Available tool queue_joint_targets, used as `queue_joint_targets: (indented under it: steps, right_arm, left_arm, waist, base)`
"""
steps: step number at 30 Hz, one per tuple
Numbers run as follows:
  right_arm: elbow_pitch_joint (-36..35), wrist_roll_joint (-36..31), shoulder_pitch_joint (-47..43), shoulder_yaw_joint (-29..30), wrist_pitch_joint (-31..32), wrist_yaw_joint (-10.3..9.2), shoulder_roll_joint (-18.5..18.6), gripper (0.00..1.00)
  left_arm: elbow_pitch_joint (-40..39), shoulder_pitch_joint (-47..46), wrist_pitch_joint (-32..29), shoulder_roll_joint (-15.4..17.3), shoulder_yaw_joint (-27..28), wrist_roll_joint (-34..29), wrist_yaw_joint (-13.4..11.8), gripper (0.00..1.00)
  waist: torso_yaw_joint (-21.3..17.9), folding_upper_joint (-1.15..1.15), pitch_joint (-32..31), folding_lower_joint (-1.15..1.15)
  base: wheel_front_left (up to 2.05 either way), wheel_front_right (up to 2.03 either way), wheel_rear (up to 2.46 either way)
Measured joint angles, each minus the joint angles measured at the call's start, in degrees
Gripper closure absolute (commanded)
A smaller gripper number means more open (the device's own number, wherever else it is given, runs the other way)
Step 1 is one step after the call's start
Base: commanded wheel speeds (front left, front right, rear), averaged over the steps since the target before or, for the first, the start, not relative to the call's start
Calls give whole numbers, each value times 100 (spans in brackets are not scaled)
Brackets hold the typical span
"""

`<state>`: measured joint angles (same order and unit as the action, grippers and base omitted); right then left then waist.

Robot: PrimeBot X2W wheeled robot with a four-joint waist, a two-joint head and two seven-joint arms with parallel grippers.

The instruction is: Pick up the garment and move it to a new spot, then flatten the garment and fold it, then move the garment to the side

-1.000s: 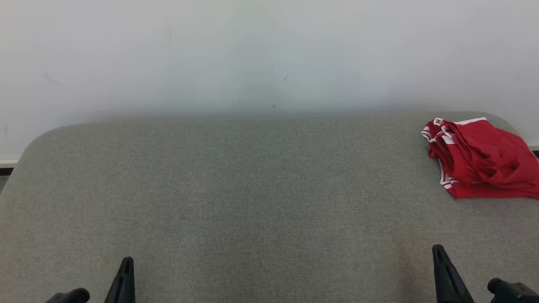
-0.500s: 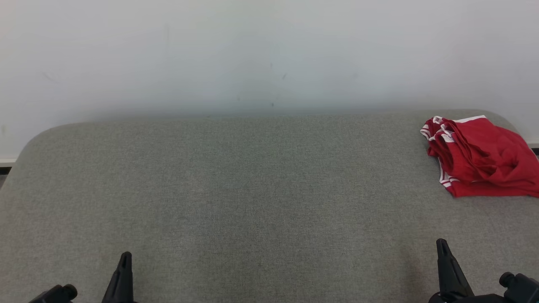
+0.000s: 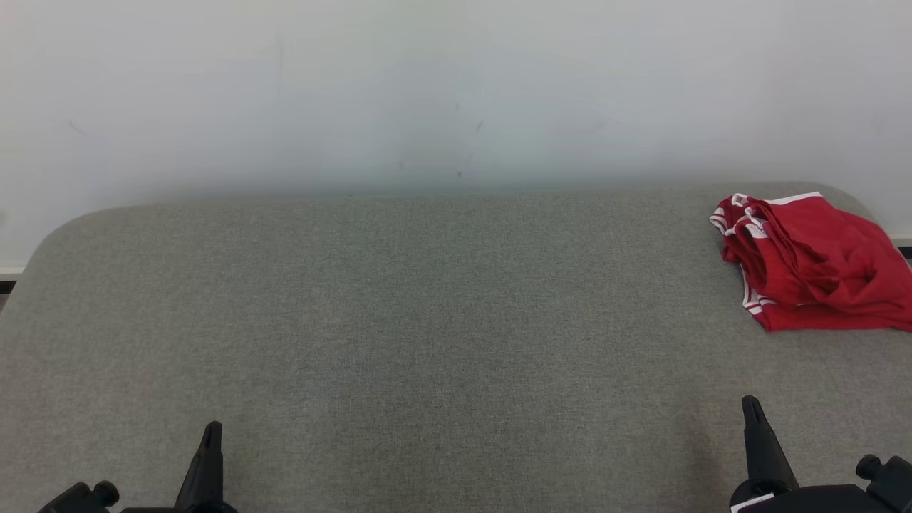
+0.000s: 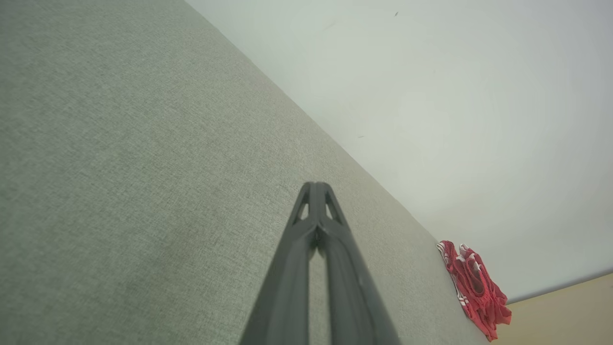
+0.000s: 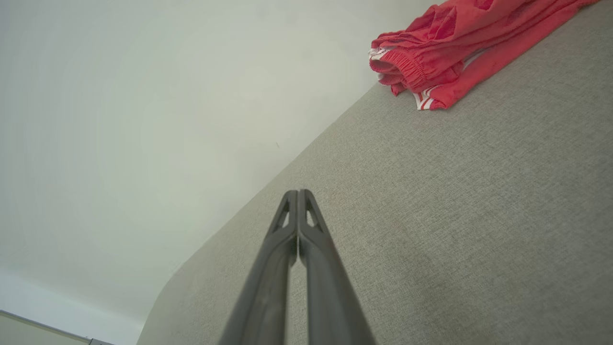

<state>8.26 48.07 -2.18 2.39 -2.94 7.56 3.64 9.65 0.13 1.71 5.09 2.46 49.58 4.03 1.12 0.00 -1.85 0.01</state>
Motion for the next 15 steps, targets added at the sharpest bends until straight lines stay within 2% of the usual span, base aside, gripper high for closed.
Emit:
queue_joint_targets:
  steps: [15]
  right_arm:
    - [129,1005,176,58,193,0,4,100]
  left_arm:
    - [94,-132,-172,-49,85,925,58,100]
  waist:
    - [-19,0,34,0]
  base:
    - [0,0,0]
